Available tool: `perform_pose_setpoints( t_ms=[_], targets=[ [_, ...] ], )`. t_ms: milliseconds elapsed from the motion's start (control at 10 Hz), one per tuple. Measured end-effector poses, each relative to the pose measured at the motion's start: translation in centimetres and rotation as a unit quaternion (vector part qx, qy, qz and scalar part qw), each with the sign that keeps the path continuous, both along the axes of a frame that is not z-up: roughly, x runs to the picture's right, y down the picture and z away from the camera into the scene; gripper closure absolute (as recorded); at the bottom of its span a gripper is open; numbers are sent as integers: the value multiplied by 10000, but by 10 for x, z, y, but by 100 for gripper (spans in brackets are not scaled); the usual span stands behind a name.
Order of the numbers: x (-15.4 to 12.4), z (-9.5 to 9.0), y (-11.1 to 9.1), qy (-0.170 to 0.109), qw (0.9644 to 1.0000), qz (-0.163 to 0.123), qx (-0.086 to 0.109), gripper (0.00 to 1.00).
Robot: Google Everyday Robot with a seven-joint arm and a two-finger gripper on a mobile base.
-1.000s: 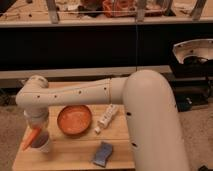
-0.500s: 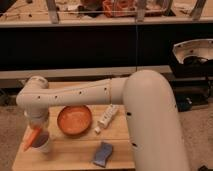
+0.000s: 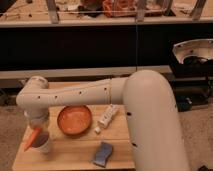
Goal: Place the pepper in the ceramic cup
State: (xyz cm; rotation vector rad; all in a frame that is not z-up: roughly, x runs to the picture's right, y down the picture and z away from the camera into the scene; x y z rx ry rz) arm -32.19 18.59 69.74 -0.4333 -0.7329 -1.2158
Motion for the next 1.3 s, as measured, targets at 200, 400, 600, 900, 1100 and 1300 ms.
perform_pose_setpoints(
  t_ms=[200, 400, 600, 900, 1100, 1300],
  targets=[
    [0, 0, 0, 1, 10000, -3, -1, 45],
    [1, -1, 0, 16, 10000, -31, 17, 24],
    [-3, -14, -6, 31, 9998, -99, 151, 20],
    [-8, -33, -16, 40, 9992, -196, 339, 20],
    [-8, -34, -16, 36, 9989, -234, 405, 20],
    [-8, -35, -14, -22, 9989, -217, 420, 20]
  ],
)
